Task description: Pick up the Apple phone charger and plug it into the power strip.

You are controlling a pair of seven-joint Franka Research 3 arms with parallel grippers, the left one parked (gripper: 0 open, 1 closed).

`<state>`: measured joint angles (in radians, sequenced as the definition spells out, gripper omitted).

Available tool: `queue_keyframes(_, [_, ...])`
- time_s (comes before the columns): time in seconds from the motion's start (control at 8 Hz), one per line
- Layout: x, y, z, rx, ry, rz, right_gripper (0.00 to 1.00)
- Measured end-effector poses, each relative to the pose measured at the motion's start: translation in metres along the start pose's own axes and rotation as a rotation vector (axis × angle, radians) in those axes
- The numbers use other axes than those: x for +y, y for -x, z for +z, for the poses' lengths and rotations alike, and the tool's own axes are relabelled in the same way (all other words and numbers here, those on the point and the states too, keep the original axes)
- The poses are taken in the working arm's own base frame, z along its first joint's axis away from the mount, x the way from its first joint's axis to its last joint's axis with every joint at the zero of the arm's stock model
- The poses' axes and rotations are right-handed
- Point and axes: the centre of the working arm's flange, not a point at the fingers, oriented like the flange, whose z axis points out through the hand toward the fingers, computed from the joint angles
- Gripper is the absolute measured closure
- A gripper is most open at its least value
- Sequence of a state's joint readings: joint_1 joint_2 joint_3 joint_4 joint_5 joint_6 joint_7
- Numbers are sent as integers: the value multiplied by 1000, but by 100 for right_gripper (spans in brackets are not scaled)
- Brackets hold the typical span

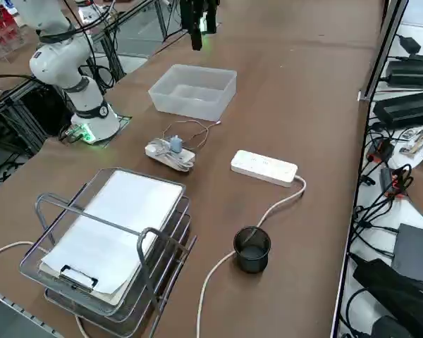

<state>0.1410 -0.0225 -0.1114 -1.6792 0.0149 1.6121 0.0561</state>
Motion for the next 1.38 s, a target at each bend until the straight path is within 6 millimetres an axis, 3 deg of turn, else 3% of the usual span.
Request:
queue_keyframes(0.38, [-21, 16, 90, -49, 115, -28, 0])
queue_keyframes(0.62, [-50, 43, 157, -22, 205, 13, 0])
queue_keyframes(0.88, [-52, 73, 223, -15, 312, 17, 0])
queue_keyframes(1.12, [-46, 93, 266, -3, 326, 54, 0])
queue_keyframes(1.38, [-36, 106, 295, 22, 292, 75, 0])
